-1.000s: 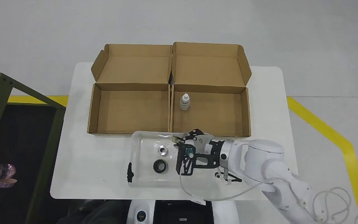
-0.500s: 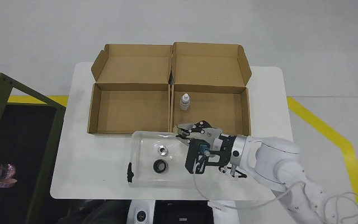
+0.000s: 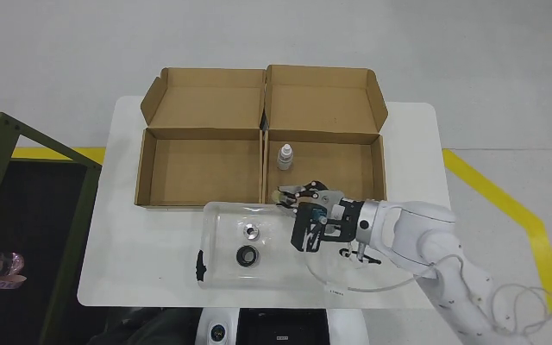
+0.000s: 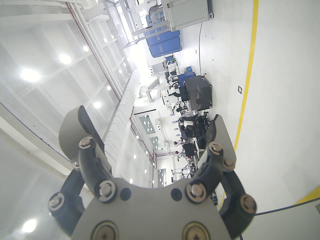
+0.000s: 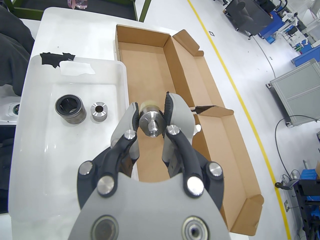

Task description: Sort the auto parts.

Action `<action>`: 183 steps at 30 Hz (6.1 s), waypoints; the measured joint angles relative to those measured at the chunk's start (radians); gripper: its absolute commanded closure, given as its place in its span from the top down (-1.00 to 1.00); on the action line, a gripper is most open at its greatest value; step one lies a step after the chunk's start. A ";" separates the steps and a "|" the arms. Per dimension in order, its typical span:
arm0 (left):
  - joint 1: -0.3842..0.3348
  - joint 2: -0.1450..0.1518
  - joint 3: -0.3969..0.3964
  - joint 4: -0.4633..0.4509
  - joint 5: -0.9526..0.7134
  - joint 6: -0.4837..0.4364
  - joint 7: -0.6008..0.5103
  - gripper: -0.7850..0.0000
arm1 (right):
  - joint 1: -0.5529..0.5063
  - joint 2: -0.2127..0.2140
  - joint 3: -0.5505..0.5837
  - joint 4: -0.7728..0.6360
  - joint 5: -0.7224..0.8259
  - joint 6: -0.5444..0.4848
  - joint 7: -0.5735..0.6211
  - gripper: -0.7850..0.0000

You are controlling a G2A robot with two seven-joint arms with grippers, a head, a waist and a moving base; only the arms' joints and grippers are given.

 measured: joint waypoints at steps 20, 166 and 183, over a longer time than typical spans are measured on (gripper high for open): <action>0.000 0.000 0.000 0.000 0.000 0.000 0.000 1.00 | 0.241 -0.034 -0.083 0.322 0.217 0.051 0.218 -1.00; 0.000 0.000 0.000 0.000 0.000 0.000 0.000 1.00 | 0.248 -0.178 -0.504 0.512 0.001 0.146 0.099 -0.37; 0.000 0.000 0.000 0.000 0.000 0.000 0.000 1.00 | 0.224 -0.177 -0.460 0.422 0.009 0.097 0.070 -1.00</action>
